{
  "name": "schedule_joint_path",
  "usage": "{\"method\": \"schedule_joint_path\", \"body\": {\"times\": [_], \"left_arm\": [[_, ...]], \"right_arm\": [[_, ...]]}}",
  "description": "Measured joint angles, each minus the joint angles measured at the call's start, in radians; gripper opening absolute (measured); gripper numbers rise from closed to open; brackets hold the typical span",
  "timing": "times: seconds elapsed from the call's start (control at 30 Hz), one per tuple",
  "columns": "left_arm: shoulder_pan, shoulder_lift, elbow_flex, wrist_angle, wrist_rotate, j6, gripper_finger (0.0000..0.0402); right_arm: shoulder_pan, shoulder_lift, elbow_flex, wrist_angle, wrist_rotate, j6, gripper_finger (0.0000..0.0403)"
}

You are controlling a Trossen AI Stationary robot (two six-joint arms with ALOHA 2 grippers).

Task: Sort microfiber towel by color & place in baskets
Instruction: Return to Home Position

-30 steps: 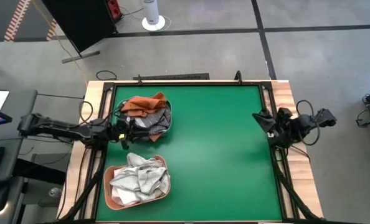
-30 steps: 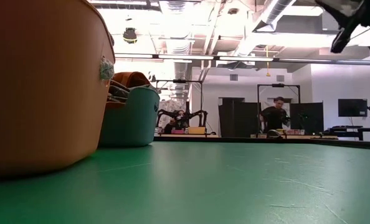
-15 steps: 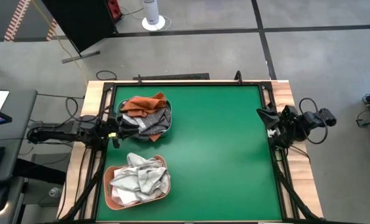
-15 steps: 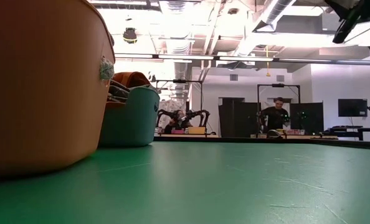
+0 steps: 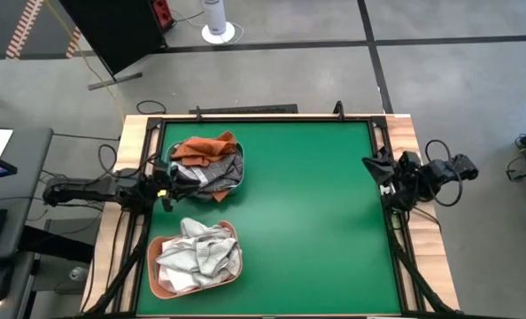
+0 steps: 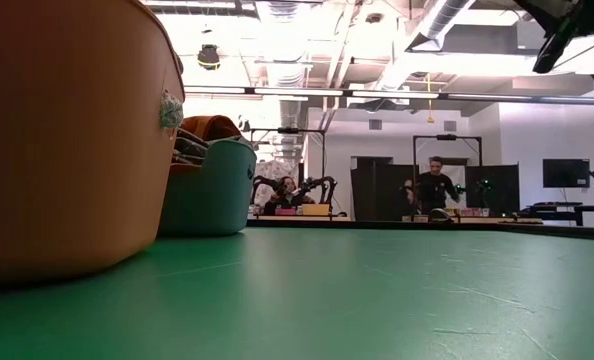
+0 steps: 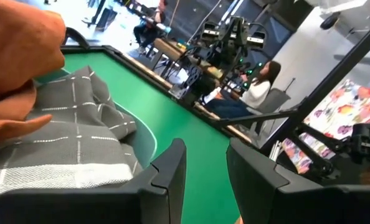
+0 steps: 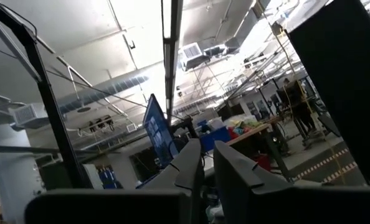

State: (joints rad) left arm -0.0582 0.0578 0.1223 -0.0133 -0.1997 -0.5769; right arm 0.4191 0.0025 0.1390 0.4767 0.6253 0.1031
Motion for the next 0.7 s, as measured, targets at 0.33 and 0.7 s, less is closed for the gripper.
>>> {"method": "schedule_joint_path", "body": {"times": [0.33, 0.7], "left_arm": [[0.000, 0.000, -0.047, 0.095, 0.000, 0.031, 0.0107], [0.000, 0.000, -0.047, 0.070, -0.015, 0.046, 0.0107]], "right_arm": [[-0.002, 0.000, 0.000, 0.285, -0.079, -0.235, 0.0053], [-0.002, 0.000, -0.050, 0.244, -0.073, -0.278, 0.0018]]}}
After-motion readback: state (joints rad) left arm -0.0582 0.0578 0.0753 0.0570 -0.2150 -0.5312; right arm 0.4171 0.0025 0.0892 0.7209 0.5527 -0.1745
